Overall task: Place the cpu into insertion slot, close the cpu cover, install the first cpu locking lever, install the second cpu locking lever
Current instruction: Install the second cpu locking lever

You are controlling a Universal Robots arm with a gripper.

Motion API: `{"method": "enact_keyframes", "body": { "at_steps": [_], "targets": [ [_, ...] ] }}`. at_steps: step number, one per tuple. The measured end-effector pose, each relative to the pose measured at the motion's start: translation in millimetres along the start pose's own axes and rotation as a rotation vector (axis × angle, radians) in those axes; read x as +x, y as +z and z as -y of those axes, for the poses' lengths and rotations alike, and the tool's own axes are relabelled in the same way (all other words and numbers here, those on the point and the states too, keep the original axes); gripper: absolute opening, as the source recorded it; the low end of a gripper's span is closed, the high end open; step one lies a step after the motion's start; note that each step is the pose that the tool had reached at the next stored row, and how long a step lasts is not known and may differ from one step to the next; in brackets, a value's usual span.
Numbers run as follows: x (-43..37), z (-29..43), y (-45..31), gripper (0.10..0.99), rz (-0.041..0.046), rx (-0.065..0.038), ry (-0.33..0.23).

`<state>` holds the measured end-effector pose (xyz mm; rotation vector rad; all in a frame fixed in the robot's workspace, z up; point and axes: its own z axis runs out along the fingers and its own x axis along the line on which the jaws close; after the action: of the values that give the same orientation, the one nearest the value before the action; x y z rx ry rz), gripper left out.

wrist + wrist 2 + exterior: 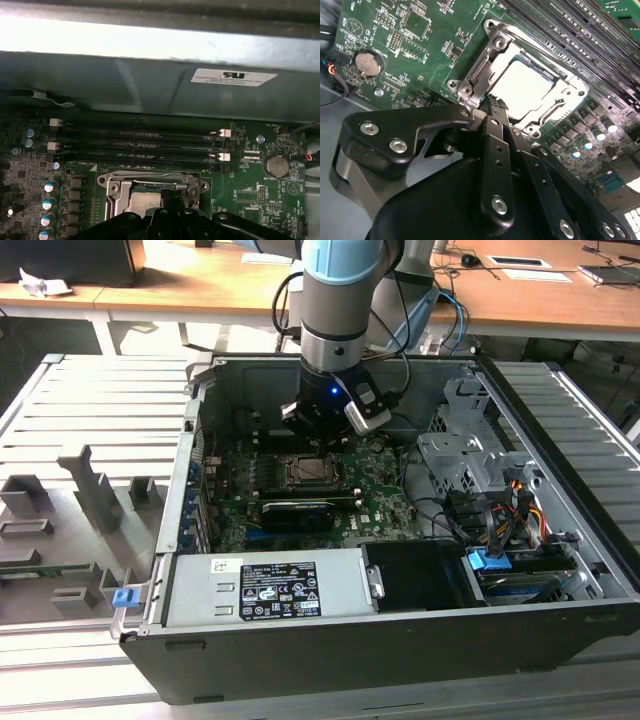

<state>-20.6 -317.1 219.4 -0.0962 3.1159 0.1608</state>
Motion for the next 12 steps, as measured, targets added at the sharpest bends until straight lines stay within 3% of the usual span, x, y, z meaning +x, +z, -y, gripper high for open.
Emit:
{"method": "enact_keyframes", "body": {
  "at_steps": [5,12],
  "targets": [
    [0.6,9.6,-1.0,0.106,-0.0002,0.000,0.000],
    [0.7,11.0,-5.2,0.106,-0.0001,0.000,0.000]
  ]
}}
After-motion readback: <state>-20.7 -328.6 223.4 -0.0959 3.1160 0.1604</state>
